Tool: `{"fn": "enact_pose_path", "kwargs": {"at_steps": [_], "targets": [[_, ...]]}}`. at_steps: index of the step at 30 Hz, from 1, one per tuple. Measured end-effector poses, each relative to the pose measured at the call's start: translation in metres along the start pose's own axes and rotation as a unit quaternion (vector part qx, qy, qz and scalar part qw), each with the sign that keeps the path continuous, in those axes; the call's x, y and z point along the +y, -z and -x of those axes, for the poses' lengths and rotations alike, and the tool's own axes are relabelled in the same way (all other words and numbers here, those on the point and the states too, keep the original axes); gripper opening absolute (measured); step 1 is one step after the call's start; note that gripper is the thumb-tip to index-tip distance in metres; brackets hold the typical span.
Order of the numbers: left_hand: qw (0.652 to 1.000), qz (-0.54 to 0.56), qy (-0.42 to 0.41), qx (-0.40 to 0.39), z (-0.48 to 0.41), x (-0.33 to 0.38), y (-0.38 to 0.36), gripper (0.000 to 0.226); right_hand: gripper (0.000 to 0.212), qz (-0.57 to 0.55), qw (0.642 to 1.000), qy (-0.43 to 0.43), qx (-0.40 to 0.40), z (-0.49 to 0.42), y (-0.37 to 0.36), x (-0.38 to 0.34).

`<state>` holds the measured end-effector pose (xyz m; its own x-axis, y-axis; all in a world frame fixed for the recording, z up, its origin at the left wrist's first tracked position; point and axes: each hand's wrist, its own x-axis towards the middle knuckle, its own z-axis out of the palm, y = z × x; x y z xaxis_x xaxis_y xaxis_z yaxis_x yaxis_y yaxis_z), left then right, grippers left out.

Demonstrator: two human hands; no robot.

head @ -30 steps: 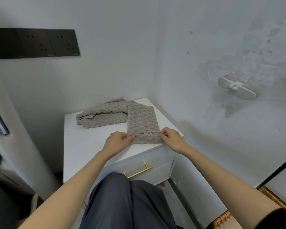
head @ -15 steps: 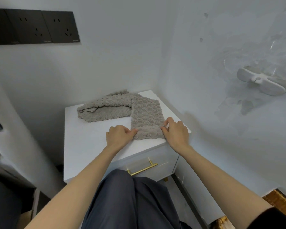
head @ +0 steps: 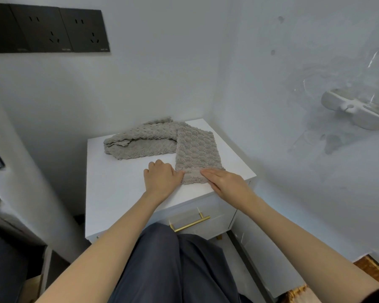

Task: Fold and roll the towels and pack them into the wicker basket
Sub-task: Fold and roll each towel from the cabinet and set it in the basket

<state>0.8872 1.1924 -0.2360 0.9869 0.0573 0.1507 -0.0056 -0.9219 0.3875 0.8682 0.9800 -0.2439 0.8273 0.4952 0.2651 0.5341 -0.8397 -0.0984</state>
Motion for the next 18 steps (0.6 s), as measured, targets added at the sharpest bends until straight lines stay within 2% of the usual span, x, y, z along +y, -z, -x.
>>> {"fn": "enact_pose_path", "kwargs": {"at_steps": [2, 3, 5, 6, 13, 18], "targets": [[0.995, -0.005, -0.073, 0.064, 0.003, -0.001, -0.001, 0.033, 0.044, 0.009, 0.999, -0.015, -0.031, 0.001, 0.004, 0.008], [0.987, -0.002, -0.139, 0.085, 0.004, -0.002, 0.001, 0.026, 0.046, 0.009, 0.999, -0.022, -0.042, 0.001, 0.006, 0.008], [0.964, -0.019, -0.256, 0.07, 0.006, -0.002, 0.002, 0.019, 0.048, 0.002, 0.998, -0.037, -0.056, 0.0, 0.008, 0.007], [0.959, -0.026, -0.279, 0.054, 0.007, -0.004, 0.002, 0.022, 0.048, -0.007, 0.997, -0.045, -0.056, -0.001, 0.008, 0.006], [0.974, -0.06, -0.218, -0.013, 0.015, -0.017, 0.004, 0.043, 0.032, -0.158, 0.981, -0.114, 0.006, 0.004, 0.013, 0.005], [0.981, -0.039, -0.188, -0.011, 0.012, -0.01, 0.006, 0.03, 0.017, -0.168, 0.975, -0.146, 0.002, 0.004, 0.018, 0.009]]}}
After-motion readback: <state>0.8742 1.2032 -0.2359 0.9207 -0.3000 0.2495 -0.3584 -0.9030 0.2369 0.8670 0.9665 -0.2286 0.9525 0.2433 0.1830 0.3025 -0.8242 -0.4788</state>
